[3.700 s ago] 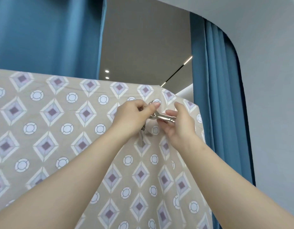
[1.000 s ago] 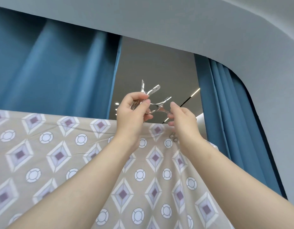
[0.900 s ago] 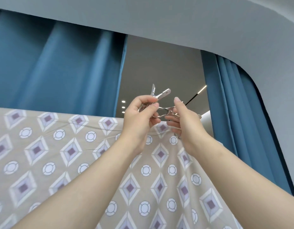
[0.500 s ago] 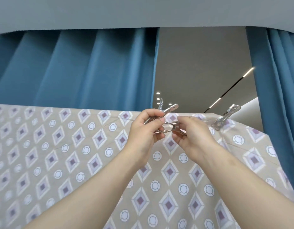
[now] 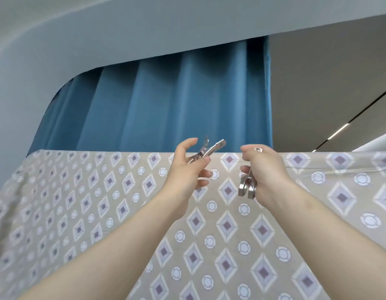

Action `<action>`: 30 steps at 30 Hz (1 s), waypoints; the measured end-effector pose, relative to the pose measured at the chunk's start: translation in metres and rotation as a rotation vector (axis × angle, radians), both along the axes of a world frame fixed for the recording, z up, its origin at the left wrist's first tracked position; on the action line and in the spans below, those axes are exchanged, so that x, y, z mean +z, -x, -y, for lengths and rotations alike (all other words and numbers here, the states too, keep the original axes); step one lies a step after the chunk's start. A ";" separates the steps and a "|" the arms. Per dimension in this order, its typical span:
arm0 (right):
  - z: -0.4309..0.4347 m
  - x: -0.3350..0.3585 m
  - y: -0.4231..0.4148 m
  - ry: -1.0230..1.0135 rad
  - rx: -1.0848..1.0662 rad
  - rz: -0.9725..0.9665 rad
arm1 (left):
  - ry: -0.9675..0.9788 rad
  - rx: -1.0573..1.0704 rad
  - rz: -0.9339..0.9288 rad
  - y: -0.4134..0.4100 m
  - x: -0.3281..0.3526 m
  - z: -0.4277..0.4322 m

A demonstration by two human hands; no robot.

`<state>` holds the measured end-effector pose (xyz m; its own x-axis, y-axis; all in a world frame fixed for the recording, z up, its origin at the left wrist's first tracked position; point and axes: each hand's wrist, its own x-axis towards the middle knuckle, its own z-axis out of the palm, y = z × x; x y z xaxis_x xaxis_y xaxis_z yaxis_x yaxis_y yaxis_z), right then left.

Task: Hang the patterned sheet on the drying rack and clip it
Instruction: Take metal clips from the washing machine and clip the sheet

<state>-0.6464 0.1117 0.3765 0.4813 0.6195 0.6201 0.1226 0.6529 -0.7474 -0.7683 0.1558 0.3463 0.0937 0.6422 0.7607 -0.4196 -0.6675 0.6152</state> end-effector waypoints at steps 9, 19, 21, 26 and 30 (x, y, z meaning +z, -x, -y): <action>-0.094 -0.006 0.135 0.051 0.120 0.082 | 0.106 0.253 -0.107 0.150 -0.001 -0.089; -0.178 -0.007 0.270 0.097 0.284 0.336 | 0.223 0.232 0.011 0.282 -0.016 -0.162; -0.197 -0.007 0.292 0.098 0.304 0.383 | 0.209 0.224 -0.004 0.302 -0.018 -0.174; -0.255 -0.006 0.334 0.063 0.259 0.422 | 0.196 0.265 -0.050 0.346 -0.014 -0.219; -0.310 -0.003 0.359 0.044 0.254 0.460 | 0.183 0.305 -0.109 0.379 -0.005 -0.268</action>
<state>-1.0053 0.4220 0.3736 -0.0034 0.7118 0.7024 0.2865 0.6736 -0.6813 -1.1472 0.4235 0.3412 -0.0485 0.7775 0.6271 -0.1438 -0.6267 0.7659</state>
